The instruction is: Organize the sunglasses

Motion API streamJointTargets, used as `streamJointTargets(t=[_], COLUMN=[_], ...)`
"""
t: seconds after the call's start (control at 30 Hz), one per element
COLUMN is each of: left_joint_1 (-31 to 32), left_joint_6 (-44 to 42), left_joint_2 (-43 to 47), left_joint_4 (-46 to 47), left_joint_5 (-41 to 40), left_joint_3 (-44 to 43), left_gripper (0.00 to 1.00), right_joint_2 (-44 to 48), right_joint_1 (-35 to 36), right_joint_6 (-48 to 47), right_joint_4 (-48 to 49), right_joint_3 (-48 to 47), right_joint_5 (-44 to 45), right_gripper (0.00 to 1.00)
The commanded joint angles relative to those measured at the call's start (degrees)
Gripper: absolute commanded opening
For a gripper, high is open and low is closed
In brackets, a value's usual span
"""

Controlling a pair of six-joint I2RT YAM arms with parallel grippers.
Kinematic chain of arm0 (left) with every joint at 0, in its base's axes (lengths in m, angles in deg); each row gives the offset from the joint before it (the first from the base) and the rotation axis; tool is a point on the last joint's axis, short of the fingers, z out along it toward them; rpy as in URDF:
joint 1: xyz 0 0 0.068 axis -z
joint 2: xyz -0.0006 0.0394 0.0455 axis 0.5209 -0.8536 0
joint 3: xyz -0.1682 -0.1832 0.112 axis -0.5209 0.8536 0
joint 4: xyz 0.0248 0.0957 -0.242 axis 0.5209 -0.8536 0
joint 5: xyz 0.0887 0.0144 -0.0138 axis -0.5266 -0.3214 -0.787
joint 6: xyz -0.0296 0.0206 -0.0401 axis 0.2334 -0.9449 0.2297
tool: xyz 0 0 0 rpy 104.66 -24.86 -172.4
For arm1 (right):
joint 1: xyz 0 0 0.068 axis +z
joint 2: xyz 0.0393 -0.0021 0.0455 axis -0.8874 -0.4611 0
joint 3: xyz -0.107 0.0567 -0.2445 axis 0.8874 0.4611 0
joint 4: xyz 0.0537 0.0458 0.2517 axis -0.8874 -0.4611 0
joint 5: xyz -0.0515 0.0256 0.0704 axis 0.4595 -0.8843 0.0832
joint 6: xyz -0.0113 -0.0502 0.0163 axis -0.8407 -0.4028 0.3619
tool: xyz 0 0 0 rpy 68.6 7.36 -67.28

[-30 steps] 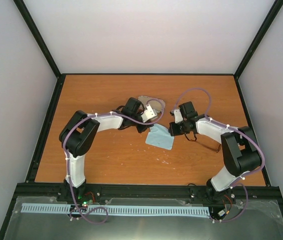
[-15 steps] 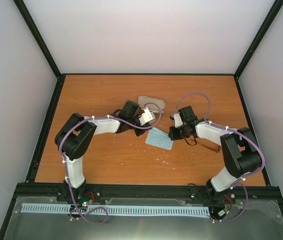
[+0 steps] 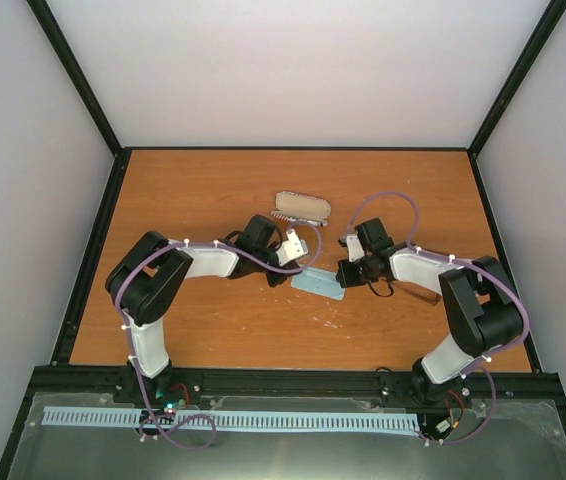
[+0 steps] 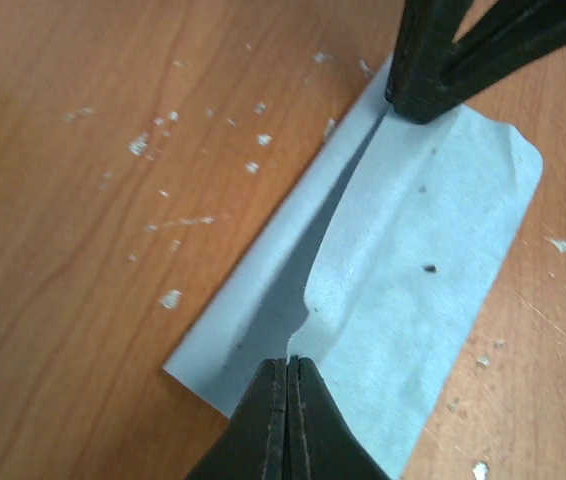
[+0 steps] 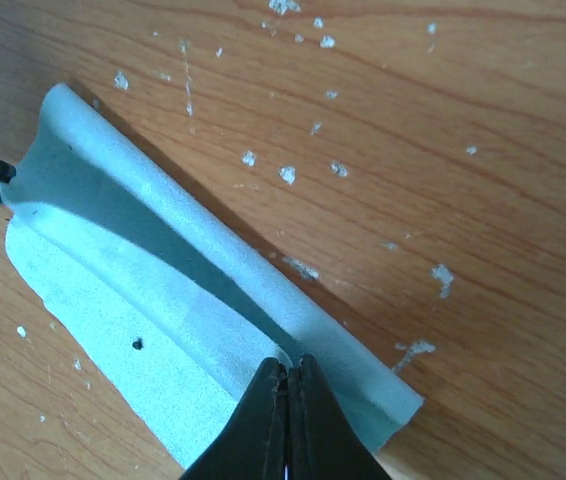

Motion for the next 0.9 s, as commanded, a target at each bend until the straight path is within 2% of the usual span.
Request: streamJointTargets(t=[0.0, 0.27, 0.4, 0.47, 0.7, 0.8, 0.87], left_joint_1=[0.88, 1.39, 1.47, 1.57, 1.8, 1.85, 1.85], left_joint_6=[-1.73, -2.57, -3.06, -3.27, -3.87, -3.81, -3.51], left_joint_2=[0.86, 0.43, 0.84, 1.38, 4.19, 4.88, 5.59], left_joint_4=[0.51, -0.08, 0.0, 0.08, 0.69, 0.69, 0.86], left_joint_5=[0.6, -0.33, -0.89, -0.98, -1.73, -2.14, -2.27], left_joint_3=[0.71, 1.16, 1.94, 2.51, 5.04, 5.5, 5.89], left_gripper=[0.01, 0.05, 0.15, 0.16, 0.19, 0.25, 0.33], right_joint_2=[0.2, -1.05, -0.4, -0.08, 5.64, 8.05, 9.92], right_joint_1=[0.61, 0.9, 1.16, 1.23, 1.51, 1.52, 1.51], right_joint_6=[0.32, 0.6, 0.99, 1.19, 3.44, 4.08, 4.72], right_joint_4=[0.97, 0.88, 0.87, 0.36, 0.49, 0.16, 0.37], right_joint_3=[1.23, 1.67, 2.43, 2.7, 5.22, 5.9, 6.37], right_joint_5=[-0.49, -1.62, -1.68, -1.62, -2.06, -2.09, -1.55], right_gripper=[0.03, 0.07, 0.13, 0.15, 0.32, 0.42, 0.47])
